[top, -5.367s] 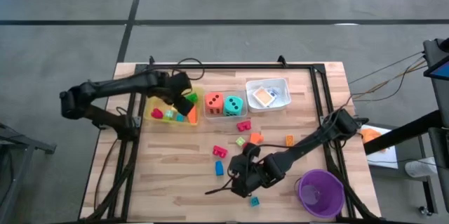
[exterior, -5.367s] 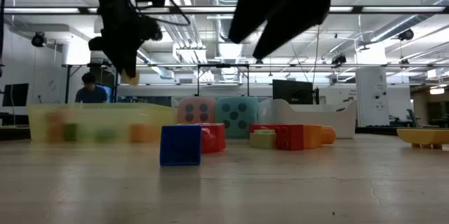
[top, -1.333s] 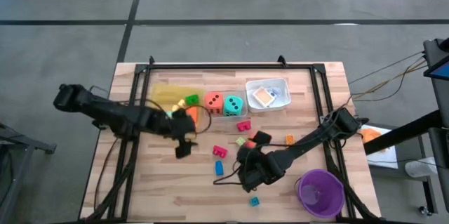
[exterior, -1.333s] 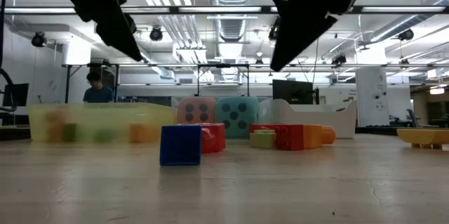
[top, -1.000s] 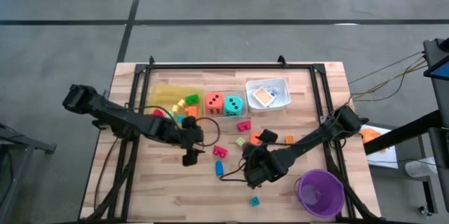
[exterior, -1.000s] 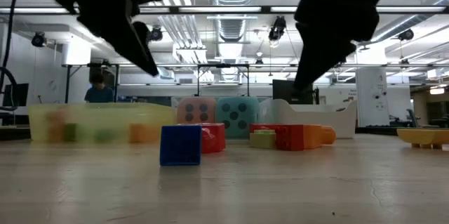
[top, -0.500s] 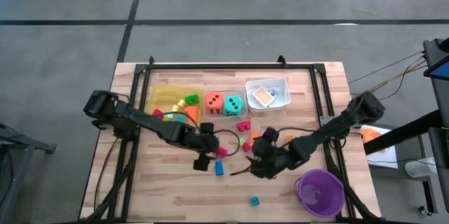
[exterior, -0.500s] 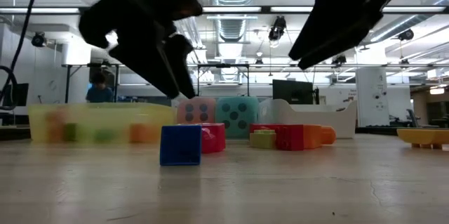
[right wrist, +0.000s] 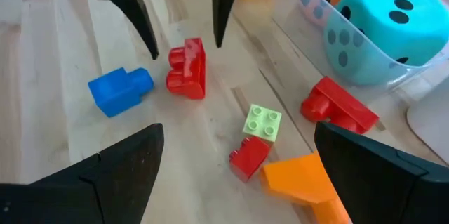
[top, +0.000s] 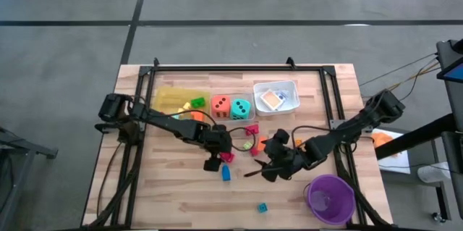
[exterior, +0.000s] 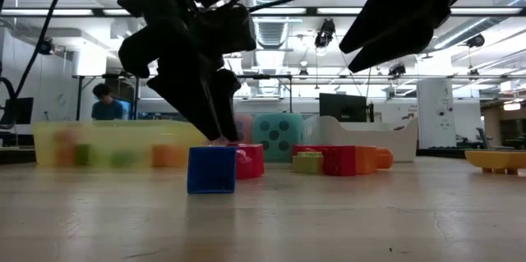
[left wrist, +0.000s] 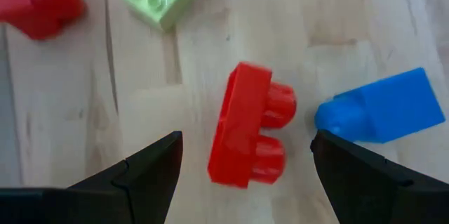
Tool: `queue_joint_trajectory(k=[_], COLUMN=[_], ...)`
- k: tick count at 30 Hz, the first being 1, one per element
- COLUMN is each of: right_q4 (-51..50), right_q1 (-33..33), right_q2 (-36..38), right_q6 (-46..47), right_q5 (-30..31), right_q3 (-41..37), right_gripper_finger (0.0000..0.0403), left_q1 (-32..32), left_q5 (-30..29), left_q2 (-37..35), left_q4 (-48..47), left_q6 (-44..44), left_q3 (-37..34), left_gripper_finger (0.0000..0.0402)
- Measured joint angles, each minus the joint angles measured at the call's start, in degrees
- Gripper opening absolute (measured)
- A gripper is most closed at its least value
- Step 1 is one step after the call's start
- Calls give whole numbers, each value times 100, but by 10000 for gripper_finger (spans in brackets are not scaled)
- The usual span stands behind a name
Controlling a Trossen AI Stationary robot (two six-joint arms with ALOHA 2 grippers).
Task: Pick & Place Toys
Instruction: Put the red game piece into the yellow bin
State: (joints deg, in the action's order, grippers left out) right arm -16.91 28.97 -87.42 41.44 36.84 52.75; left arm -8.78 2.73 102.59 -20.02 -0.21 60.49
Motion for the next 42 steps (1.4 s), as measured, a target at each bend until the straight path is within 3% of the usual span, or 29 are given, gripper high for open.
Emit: queue_joint_trajectory(k=[9,24,29,36,42], right_q4=[278,258,252,250,250], right_q1=[0,0,0,0,0], right_q2=[1,5,5,4,2], right_q6=[-201,-227,-246,-250,-268], right_q5=[2,-111,-118,-129,-129], right_q3=[7,7,5,-2,-2], right_gripper_finger=[366,366,366,366,366], left_q1=[-2,-2,-10,-13,-11], left_q5=[243,114,93,152,195], left_q2=[125,579,546,557,529], left_q4=[104,438,440,434,396], left_q6=[458,1071,1203,1372,1204], left_q3=[-128,-147,-153,-152,-153], left_gripper_finger=[312,306,262,156,152])
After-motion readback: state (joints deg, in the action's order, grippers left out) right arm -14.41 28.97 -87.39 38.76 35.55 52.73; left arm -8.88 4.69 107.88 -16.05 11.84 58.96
